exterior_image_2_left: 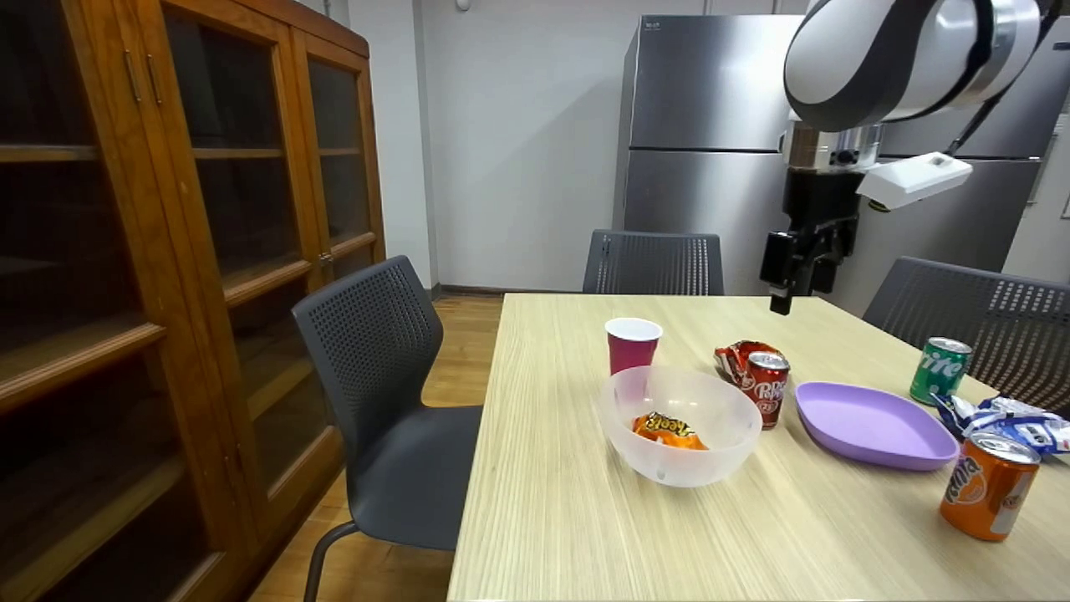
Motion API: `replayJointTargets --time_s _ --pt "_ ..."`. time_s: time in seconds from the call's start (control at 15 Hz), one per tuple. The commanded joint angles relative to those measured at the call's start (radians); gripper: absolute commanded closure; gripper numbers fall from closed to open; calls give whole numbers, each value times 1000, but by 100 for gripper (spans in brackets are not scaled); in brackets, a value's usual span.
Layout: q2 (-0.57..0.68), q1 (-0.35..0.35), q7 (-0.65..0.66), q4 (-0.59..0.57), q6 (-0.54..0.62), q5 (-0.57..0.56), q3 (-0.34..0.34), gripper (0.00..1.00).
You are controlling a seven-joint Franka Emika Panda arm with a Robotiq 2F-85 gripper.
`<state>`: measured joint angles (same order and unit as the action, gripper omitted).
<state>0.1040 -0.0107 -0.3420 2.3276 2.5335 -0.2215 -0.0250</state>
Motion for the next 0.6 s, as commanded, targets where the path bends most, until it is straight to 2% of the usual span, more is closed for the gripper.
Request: replayJointTargets --time_s 0.0,0.53 --pt "-27 49 -48 34 30 53 34 0" --pt "-11 139 -16 34 17 82 134 0"
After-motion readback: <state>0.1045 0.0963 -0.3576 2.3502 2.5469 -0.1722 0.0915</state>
